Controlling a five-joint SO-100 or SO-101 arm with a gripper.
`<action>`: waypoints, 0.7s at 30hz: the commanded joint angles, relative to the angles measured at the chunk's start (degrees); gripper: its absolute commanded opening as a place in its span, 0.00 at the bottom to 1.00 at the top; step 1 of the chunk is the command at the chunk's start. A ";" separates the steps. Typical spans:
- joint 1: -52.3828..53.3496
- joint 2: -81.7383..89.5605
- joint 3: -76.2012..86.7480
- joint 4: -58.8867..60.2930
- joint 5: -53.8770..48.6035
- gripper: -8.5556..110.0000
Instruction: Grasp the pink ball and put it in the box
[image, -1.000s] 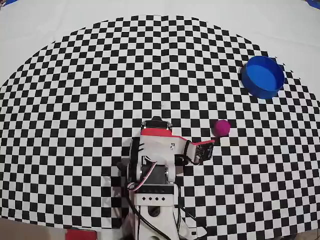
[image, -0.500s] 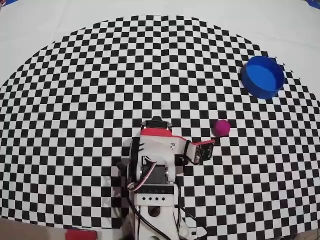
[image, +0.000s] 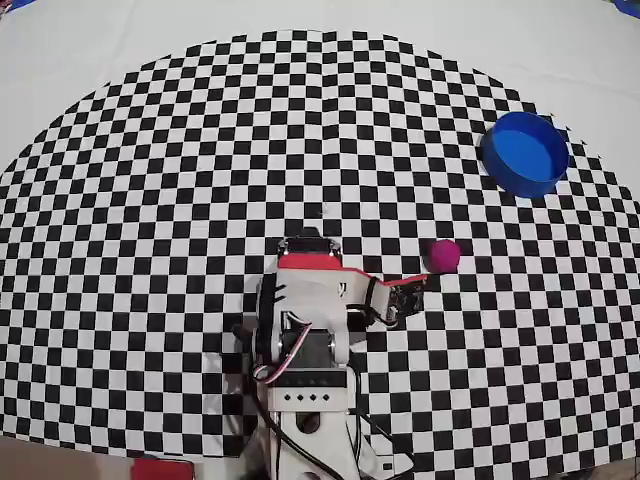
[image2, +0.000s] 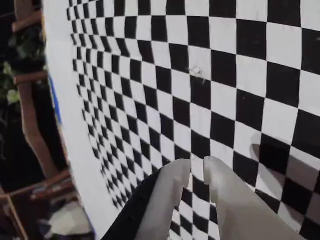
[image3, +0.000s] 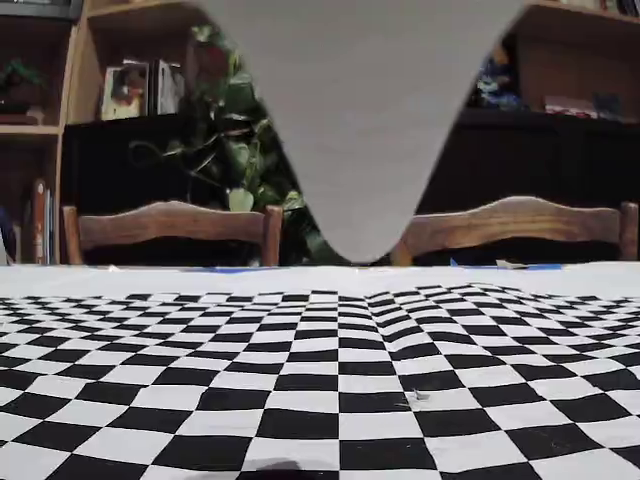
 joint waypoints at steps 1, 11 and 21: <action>-0.62 -0.26 0.44 -3.78 -0.62 0.08; -0.62 -2.11 0.35 -19.86 -1.32 0.25; -0.44 -2.99 0.35 -30.67 -6.42 0.30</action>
